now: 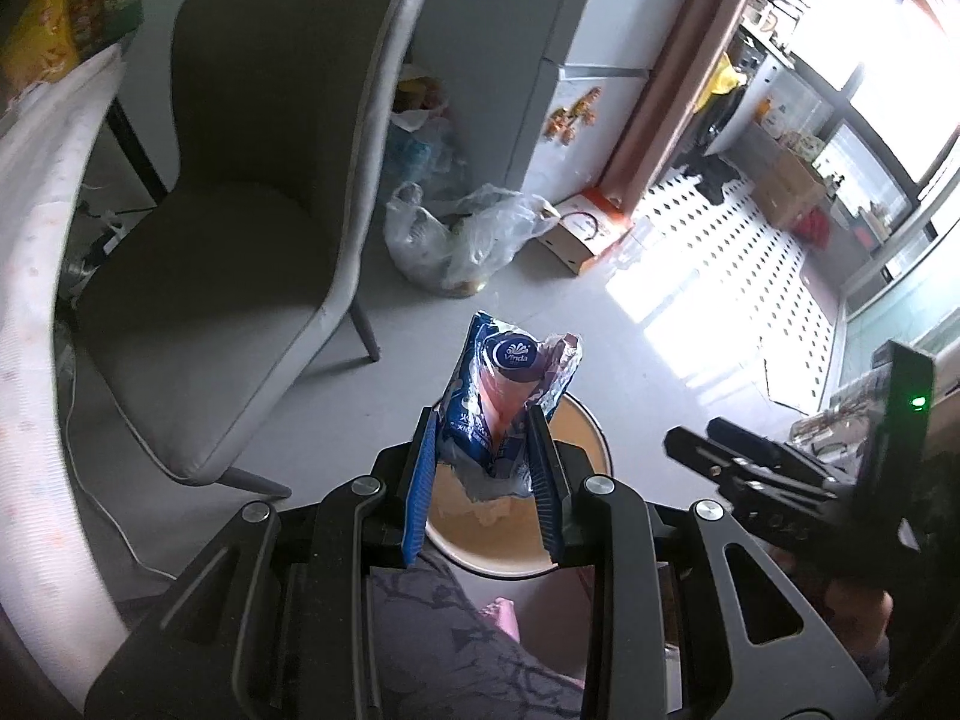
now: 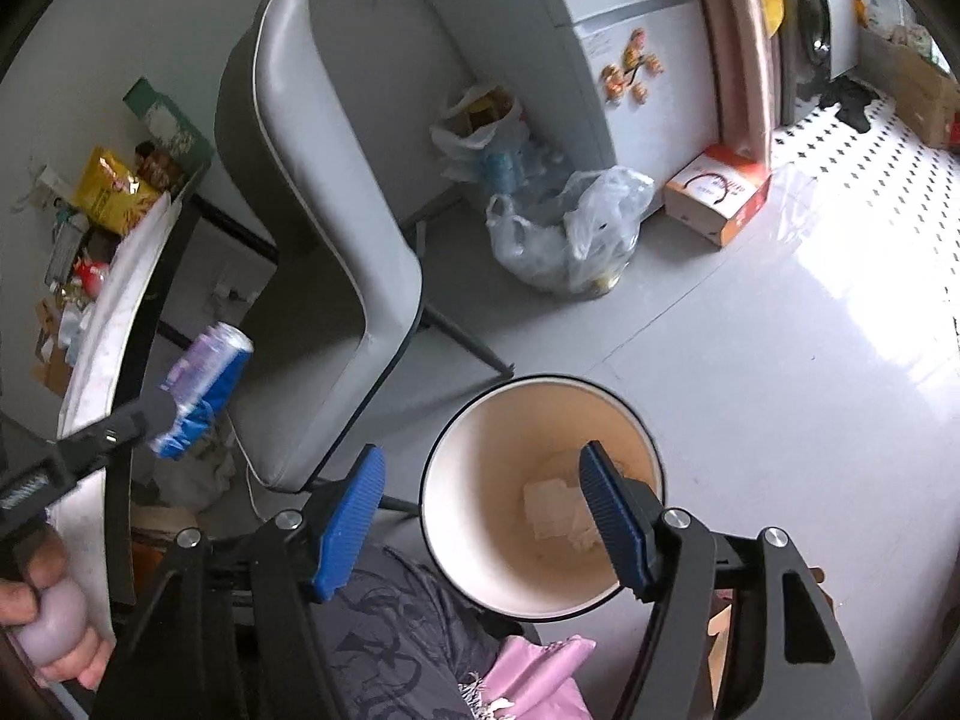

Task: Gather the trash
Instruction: 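Open both grippers to drop the snack bag and tissue into the bin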

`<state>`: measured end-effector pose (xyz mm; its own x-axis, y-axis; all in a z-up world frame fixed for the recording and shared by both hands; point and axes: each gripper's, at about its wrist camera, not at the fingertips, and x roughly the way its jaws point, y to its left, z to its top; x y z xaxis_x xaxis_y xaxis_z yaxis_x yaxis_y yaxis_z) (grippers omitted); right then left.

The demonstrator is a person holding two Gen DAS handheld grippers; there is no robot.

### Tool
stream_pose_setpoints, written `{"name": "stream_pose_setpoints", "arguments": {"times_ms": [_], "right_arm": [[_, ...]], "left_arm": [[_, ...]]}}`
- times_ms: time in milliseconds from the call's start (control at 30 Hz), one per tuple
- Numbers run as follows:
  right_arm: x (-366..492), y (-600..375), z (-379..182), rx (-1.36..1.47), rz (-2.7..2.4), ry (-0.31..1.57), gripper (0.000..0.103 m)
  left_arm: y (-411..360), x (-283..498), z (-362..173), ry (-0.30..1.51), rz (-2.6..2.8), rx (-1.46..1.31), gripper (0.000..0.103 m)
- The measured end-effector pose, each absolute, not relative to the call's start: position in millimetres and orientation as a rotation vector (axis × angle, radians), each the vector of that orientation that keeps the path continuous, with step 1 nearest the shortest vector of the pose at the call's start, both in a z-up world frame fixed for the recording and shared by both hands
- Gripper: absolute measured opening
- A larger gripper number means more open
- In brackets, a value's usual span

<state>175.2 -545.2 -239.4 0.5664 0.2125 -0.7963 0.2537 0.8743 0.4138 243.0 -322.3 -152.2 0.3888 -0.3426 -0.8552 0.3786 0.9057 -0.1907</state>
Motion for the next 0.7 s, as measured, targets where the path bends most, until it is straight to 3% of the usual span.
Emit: {"name": "stream_pose_setpoints", "arguments": {"times_ms": [67,133,200,300,600,700], "right_arm": [[171,-554,-232,0.526,-0.042,0.969,0.067],[168,-558,-229,0.527,-0.056,0.963,0.067],[167,-562,-225,0.529,-0.06,0.957,0.067],[167,-557,-221,0.513,-0.047,0.951,0.067],[178,-519,-208,0.448,0.028,0.947,0.068],[179,-510,-202,0.431,0.042,0.939,0.072]], "left_arm": [[-327,243,-154,1.086,-0.464,0.043,0.031],[-333,243,-156,1.104,-0.471,0.027,0.041],[-333,242,-154,1.108,-0.481,0.015,0.06],[-325,240,-145,1.068,-0.468,0.013,0.076],[-292,235,-125,1.018,-0.407,-0.043,0.082],[-277,231,-116,0.996,-0.388,-0.075,0.083]]}}
